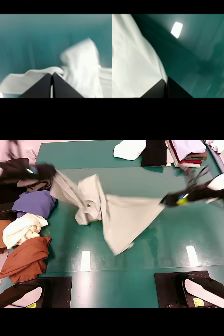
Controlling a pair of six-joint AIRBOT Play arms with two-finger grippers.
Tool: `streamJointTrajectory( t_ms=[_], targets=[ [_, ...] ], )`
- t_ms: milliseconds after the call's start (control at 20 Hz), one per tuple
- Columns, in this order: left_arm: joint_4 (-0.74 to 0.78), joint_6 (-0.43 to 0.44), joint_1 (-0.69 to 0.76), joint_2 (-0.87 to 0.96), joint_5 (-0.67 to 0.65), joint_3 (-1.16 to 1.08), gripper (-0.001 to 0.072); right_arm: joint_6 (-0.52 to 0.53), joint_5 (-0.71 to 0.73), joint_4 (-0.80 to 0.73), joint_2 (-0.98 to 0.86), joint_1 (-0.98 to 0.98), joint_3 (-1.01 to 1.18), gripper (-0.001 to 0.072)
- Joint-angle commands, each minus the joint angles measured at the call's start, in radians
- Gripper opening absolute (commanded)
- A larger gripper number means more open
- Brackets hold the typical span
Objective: Fold the shirts.
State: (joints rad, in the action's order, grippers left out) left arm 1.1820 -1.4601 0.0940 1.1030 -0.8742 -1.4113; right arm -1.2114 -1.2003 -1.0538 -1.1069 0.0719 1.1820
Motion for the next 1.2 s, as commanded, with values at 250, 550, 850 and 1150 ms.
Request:
streamJointTrajectory(
  t_ms=[250, 550, 850, 1150],
  targets=[
    [0.071, 0.003, -0.001, -0.335, 0.037, -0.409, 0.0023, -0.02, 0.036, -0.047, 0.294, 0.192, 0.62, 0.002],
    [0.066, 0.002, -0.001, -0.399, 0.04, -0.605, 0.0023, -0.067, -0.045, -0.046, 0.308, 0.384, 0.808, 0.002],
    [0.102, 0.002, -0.001, -0.255, -0.197, -0.615, 0.0023, -0.155, -0.164, -0.028, 0.14, 0.408, 0.915, 0.0019],
    [0.101, -0.006, -0.001, 0.111, -0.308, -0.392, 0.0024, -0.159, -0.196, -0.12, -0.075, 0.202, 0.603, 0.002]
  ],
)
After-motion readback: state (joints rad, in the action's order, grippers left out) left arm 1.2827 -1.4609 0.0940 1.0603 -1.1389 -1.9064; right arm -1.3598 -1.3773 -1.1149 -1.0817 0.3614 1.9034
